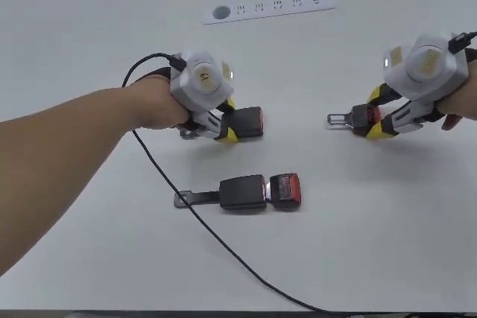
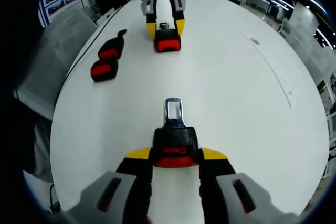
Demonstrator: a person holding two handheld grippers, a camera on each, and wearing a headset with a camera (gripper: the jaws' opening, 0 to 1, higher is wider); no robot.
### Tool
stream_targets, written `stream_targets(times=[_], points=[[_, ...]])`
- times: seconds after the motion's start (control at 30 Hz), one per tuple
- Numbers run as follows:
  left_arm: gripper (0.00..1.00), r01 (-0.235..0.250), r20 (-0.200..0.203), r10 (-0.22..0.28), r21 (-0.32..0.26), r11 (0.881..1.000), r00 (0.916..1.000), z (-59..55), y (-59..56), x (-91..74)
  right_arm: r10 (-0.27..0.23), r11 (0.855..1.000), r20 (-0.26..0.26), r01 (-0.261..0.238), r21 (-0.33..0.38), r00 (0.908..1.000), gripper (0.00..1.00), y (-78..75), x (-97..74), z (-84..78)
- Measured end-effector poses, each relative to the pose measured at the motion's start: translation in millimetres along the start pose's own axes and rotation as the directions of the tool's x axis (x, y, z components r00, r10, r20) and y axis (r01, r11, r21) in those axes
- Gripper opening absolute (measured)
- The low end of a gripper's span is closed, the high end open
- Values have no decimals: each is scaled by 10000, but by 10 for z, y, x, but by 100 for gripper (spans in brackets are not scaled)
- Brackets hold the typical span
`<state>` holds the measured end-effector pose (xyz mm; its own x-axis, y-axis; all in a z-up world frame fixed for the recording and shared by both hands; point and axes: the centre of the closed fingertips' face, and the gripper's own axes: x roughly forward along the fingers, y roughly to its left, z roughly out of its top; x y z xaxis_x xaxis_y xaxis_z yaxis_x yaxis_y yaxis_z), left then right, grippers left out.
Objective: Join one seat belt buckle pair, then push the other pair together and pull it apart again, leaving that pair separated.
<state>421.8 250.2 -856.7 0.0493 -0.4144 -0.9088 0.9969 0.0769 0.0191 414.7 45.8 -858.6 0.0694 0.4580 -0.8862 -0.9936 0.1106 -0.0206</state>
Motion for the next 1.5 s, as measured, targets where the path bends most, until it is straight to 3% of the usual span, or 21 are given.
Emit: stream_targets(times=[0.3, 0.67, 1.0, 1.5], points=[[32, 0, -83, 1, 110, 9999, 10000, -25, -5, 4, 135, 9999, 88, -135, 63, 9999, 34, -4, 13, -3], [32, 173, -226, -173, -20, 9998, 9996, -45, 29, 33, -130, 9997, -51, 129, -225, 9999, 34, -4, 22, 42], [32, 100, -143, -102, -148, 9998, 9998, -52, 42, 48, -208, 9990, 275, 219, -397, 9994, 34, 38, 135, 283], [32, 75, -74, -76, -169, 9998, 9999, -66, 58, 74, -193, 9976, 823, 247, -652, 9964, 34, 101, 381, 778]])
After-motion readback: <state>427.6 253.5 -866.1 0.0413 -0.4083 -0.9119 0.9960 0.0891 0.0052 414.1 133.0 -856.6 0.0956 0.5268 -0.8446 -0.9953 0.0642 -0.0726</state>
